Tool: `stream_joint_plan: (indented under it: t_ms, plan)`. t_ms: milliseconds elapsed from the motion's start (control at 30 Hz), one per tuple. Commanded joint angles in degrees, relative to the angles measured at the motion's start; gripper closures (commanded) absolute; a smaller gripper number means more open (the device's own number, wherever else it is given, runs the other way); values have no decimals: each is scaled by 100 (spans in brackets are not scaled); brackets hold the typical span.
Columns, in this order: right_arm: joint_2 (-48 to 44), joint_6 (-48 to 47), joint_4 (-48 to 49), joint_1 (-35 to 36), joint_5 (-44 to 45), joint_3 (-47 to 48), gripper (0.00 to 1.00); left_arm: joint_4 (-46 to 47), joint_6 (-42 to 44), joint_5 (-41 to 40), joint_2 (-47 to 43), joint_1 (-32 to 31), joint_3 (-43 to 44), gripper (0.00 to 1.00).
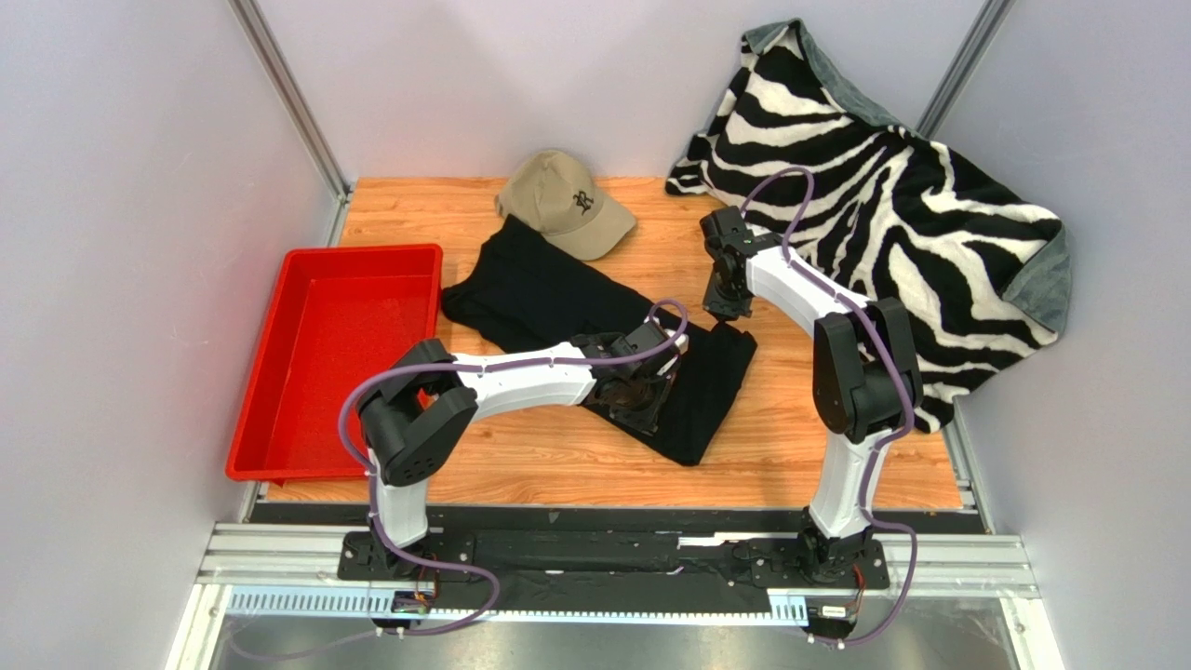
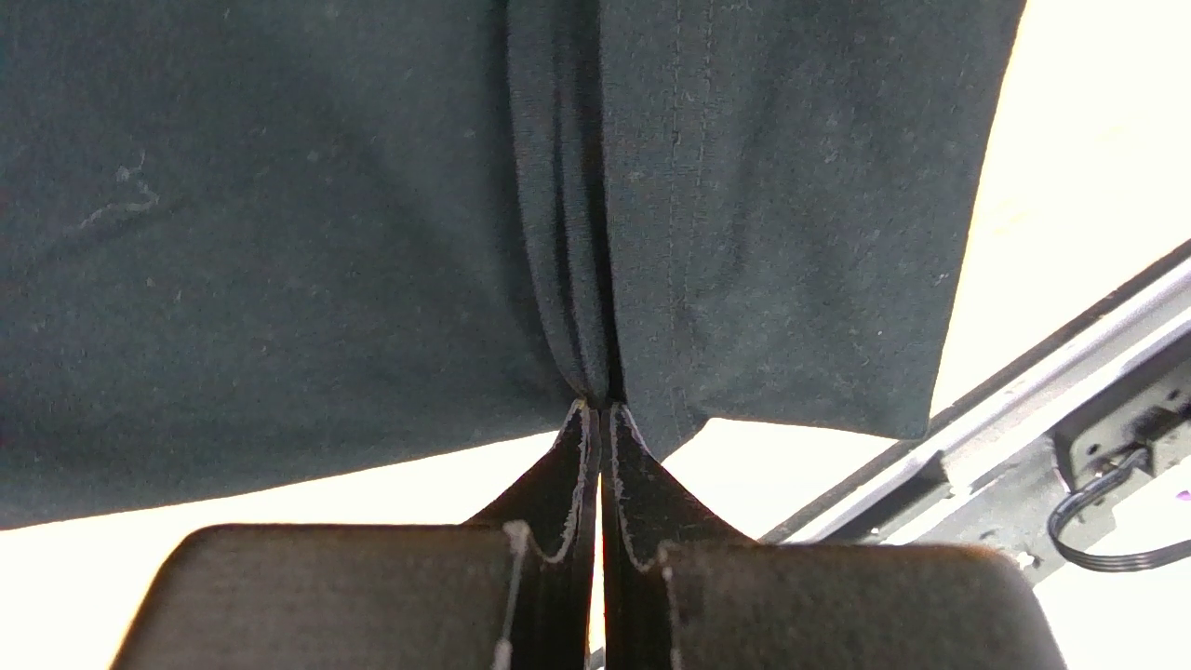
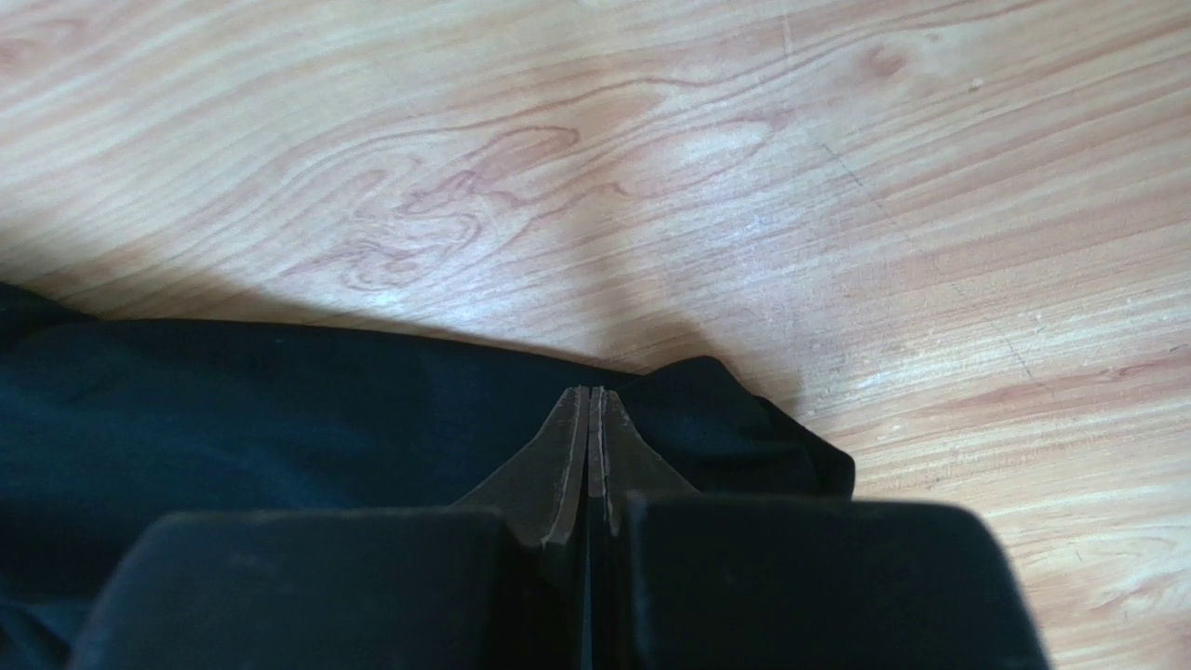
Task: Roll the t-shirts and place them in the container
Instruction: Roll the T-shirt to the center of the board.
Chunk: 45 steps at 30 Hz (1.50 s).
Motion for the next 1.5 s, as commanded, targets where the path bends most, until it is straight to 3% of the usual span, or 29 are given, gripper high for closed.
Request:
stream_joint_plan:
  t_ms: [0,100,333,467,633,1200,1300,1467]
  plan:
    - [26,-146,360,11,9,-60,100,-133,-102,-111,-327,-14,-88,100]
    - [-79,-199,457,2,0,-253,95,-125,-128,-128,-292,-14,-140,100]
    - [-553,-269,379,-68,52,-455,64,-81,-207,-128,-98,-14,-141,100]
    - [-1071,-234,256,-165,271,-666,56,-63,-225,-84,-2,-5,-97,100]
    - [-1695,-59,141,-490,378,-1122,56,-10,-234,-49,7,-5,-88,100]
    - [-1635,284,738,-543,-360,-2064,58,25,-234,4,42,-5,-61,100]
    - [-1574,328,765,-534,-396,-2073,61,33,-234,4,42,-5,-70,100]
    - [-1442,346,800,-552,-378,-2029,74,25,-225,-23,16,3,-97,100]
